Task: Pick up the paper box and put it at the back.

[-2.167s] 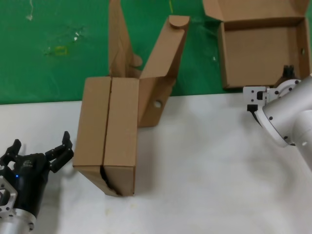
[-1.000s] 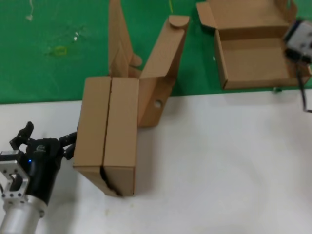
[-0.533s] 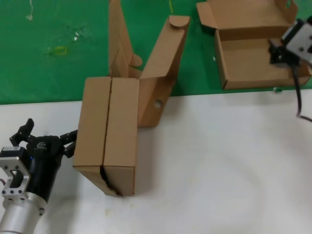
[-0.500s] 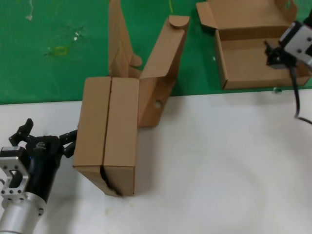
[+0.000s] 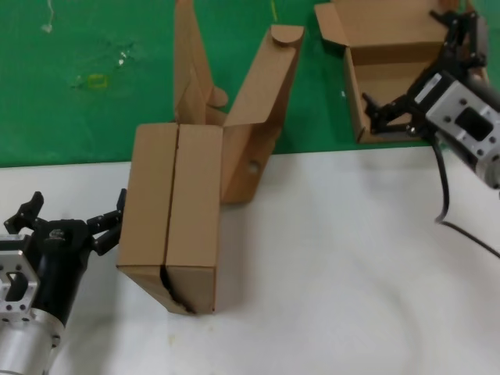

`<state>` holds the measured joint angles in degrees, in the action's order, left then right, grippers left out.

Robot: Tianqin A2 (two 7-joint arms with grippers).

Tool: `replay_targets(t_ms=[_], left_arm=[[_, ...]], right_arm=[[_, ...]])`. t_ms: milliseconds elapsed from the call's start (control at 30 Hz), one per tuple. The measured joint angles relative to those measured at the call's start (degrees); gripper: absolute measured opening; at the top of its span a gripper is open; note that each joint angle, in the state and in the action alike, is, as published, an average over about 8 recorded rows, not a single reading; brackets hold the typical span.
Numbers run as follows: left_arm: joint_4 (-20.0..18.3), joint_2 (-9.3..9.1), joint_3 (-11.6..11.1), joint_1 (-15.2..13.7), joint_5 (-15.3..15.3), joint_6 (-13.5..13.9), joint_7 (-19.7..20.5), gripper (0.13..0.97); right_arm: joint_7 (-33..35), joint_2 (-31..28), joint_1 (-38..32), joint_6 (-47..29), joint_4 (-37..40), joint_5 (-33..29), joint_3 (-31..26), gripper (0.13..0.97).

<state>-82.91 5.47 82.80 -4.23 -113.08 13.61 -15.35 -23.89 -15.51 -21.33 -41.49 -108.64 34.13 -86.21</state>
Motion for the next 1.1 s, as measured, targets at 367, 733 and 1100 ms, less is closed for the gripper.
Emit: replay_targets(t_ms=[367, 733, 1100], left_arm=[[-1.77, 2.38, 1.79, 0.86, 2.01, -2.75, 3.11, 0.966], [-3.56, 4.76, 3.6, 1.72, 4.04, -5.53, 6.24, 0.966], [-5.35, 7.15, 5.42, 2.58, 6.07, -8.31, 9.37, 0.966]], right_arm=[[4.83, -0.34, 4.31, 8.39, 3.43, 13.96, -1.1, 0.966], [9.71, -0.68, 8.66, 16.87, 6.9, 28.06, -2.22, 0.966], [14.59, -1.03, 13.02, 25.34, 10.36, 42.15, -3.33, 0.966]])
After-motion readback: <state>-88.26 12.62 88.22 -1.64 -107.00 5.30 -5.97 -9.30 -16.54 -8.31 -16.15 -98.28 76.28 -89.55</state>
